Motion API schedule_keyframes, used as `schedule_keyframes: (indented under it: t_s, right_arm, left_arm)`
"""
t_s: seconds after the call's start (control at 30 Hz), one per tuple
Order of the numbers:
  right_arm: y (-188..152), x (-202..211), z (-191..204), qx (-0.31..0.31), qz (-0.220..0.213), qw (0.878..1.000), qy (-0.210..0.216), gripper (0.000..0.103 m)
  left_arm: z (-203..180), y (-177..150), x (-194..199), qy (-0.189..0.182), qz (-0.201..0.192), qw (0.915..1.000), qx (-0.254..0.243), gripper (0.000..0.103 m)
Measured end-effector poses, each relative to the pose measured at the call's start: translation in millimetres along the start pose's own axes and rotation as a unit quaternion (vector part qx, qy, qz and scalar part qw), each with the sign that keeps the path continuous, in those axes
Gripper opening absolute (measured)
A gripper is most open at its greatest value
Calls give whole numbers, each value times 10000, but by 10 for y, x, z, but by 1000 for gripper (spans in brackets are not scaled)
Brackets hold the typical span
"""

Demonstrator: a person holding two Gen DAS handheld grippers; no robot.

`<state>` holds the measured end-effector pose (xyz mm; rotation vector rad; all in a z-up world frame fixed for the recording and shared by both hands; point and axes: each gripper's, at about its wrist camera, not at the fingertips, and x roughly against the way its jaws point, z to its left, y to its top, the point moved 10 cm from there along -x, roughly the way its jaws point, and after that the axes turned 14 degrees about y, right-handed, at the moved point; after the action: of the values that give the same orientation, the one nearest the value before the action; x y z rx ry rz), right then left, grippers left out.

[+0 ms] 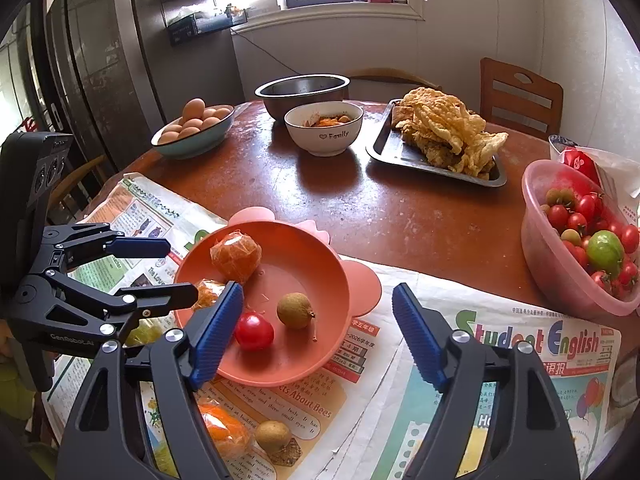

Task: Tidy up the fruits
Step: 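Withdraw both open tools from the plate over the newspaper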

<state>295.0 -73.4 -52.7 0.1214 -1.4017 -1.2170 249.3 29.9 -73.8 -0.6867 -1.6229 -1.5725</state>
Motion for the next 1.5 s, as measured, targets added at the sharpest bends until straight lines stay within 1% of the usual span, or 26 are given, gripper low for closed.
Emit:
schedule_keyframes:
  t_s: [0.13,0.3,0.37,0.53,0.8,1.5]
  right_arm:
    - [19,41,18,-3,-35,10000,-32,82]
    - [40,80,66,26,-74,10000,-43,85]
    - [44,103,82,21,-94,9999,-55,88]
    - [58,176,127,31,-164,9998,-91,91]
    - [43,320,197,69,-274,9995,-111,93]
    - [-150,531,303,68,-307,9994,-175,93]
  left_arm:
    - [12,11,67,13,-50,10000,18,79]
    - [31,25,145,19,-110,9999,32,84]
    - [33,24,173,20,-129,9999,45,86]
    - [52,32,242,25,-205,9997,95,90]
    - [21,9,381,-20,-320,9994,96,93]
    - [-118,-215,618,-112,-406,9991,-73,93]
